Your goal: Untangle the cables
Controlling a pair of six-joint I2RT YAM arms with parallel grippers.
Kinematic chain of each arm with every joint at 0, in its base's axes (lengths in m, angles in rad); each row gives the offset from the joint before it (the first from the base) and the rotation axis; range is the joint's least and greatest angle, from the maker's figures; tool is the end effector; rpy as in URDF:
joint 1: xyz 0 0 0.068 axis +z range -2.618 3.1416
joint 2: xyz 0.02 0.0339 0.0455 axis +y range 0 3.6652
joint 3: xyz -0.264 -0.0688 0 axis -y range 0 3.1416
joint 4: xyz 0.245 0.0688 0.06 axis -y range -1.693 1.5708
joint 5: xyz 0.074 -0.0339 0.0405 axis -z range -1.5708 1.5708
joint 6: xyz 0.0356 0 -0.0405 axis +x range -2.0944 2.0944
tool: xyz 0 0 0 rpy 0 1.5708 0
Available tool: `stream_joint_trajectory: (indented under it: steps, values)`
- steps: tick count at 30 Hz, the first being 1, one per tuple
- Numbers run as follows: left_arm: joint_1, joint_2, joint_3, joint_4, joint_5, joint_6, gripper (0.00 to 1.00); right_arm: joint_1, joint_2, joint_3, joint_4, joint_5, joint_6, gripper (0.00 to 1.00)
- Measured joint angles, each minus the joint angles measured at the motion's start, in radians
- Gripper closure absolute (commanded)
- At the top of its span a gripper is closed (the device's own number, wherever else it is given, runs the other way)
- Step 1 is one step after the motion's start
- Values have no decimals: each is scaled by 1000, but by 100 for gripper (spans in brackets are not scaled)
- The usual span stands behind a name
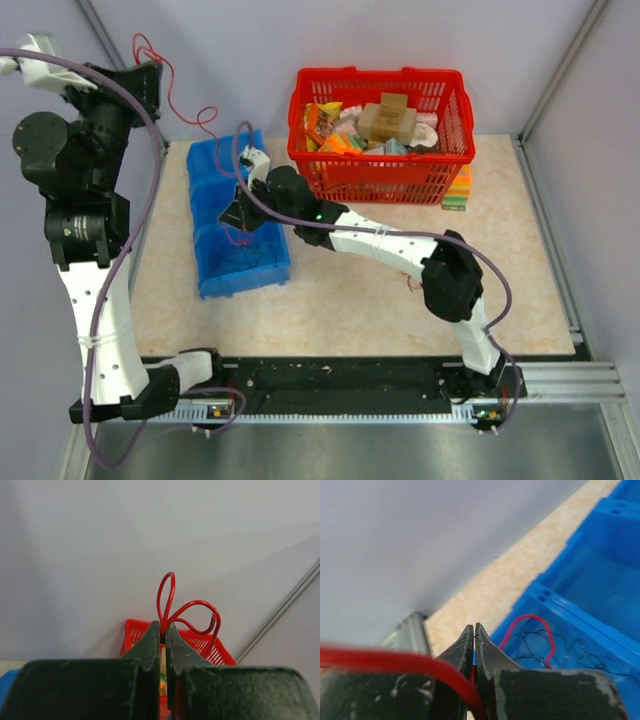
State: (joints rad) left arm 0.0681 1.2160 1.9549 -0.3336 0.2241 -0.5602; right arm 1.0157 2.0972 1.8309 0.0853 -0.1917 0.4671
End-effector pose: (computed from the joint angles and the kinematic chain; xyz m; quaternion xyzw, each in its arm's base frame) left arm 0.1690 0.0036 0.6133 -0.0802 0.5490 -0.2618 0.7897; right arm 0.2641 0.4387 0.3156 -0.2661 0.7194 0.4846 0.4204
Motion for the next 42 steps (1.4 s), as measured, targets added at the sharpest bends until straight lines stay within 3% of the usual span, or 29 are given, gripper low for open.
stream_joint_trajectory:
  steps: [5,10,16,20,27,33,42]
  values:
    - [0,-68,-206,-21,-39,47,100,-72,-79,11,8,-163,263,100]
    - [0,-149,-520,-9,-57,5,100,-207,-97,29,100,-311,517,100]
    - [2,-230,-993,109,131,-97,100,-249,-102,-46,172,-369,729,100]
    - [-6,-263,-1184,202,250,-145,97,-252,-102,-122,171,-382,828,100]
    - [-26,-277,-1210,336,432,-216,73,-253,-103,-142,144,-360,861,100]
    - [-35,-280,-1218,390,509,-261,52,-253,-103,-142,164,-354,883,100]
    - [-49,-256,-1221,423,560,-288,45,-253,-103,-143,178,-340,891,100]
